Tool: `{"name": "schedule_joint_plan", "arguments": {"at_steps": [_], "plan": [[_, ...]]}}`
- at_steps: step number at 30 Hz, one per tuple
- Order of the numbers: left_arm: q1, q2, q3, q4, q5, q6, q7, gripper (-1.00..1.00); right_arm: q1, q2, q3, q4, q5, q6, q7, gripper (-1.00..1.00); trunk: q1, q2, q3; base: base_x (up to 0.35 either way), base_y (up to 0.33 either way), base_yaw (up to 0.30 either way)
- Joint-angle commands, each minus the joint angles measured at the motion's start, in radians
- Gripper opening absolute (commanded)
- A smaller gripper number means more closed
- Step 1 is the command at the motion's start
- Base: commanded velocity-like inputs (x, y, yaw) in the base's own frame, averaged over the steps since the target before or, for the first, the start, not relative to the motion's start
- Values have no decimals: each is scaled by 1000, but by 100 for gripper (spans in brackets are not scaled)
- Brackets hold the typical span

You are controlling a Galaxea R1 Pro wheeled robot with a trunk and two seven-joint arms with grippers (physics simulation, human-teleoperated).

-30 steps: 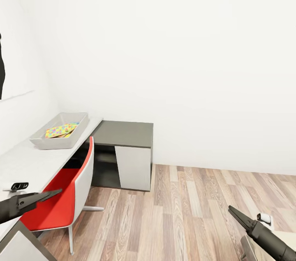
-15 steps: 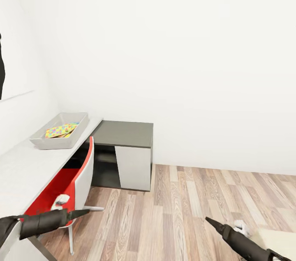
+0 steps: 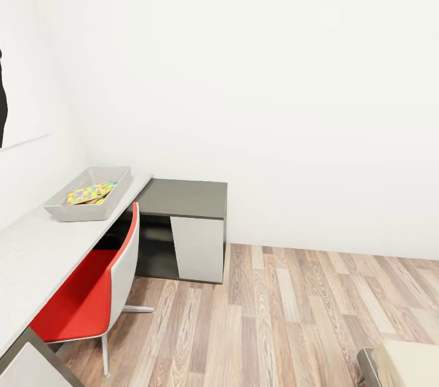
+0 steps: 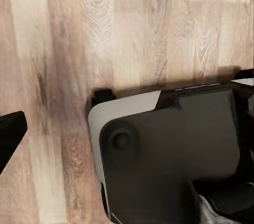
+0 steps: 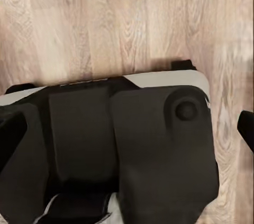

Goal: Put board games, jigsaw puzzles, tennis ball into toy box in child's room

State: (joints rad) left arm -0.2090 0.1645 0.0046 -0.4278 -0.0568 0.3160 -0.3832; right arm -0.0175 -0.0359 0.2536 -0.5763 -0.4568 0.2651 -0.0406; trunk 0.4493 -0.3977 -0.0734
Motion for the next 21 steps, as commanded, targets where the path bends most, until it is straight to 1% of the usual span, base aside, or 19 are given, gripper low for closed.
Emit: {"name": "schedule_joint_plan", "arguments": {"at_steps": [1,2,3,4,5,6,8,9,10,13,14,15,17,20,21], "plan": [[-1,-4,2,78,-14,-68,69,100,-1,16,6,69,41,-40,-26,100,1,-2,-2,0,0,0],[-1,-7,4,146,-20,-135,135,100,-1,27,4,130,76,-82,-43,100,1,-2,-2,0,0,0],[-1,-8,3,205,-23,-198,194,100,-1,34,4,182,98,-125,-55,100,1,-2,-2,0,0,0],[0,-9,2,256,-24,-254,244,100,-1,38,3,230,112,-171,-63,100,1,-2,-2,0,0,0],[0,-9,2,279,-24,-280,265,100,0,39,3,253,116,-194,-66,100,1,-2,-2,0,0,0],[2,-8,2,325,-24,-329,299,100,1,40,2,299,123,-241,-70,100,1,-2,-2,0,0,0],[9,-7,3,402,-24,-403,343,100,3,41,2,394,130,-331,-74,100,1,-2,-2,0,0,0],[13,-7,3,414,-23,-416,351,100,3,41,2,418,131,-351,-75,100,1,-2,-2,0,0,0],[24,-10,3,431,-22,-435,366,100,4,42,2,465,131,-390,-76,100,1,-2,-2,0,0,0],[52,-19,5,448,-11,-455,399,100,4,43,3,526,132,-455,-77,100,1,-2,-2,0,0,0],[61,-30,7,452,4,-460,420,100,4,44,3,542,133,-479,-77,100,1,-2,-2,0,0,0],[68,-43,9,455,27,-464,446,100,4,44,3,552,133,-497,-77,100,1,-2,-2,0,0,0],[76,-67,11,458,74,-467,505,100,4,46,3,563,132,-513,-78,100,1,-2,-2,0,0,0],[80,-81,12,459,103,-469,552,100,4,49,2,568,132,-513,-86,100,1,-2,-2,0,0,0],[80,-82,12,459,106,-469,557,100,4,49,1,568,132,-513,-90,100,1,-2,-2,0,0,0]]}}
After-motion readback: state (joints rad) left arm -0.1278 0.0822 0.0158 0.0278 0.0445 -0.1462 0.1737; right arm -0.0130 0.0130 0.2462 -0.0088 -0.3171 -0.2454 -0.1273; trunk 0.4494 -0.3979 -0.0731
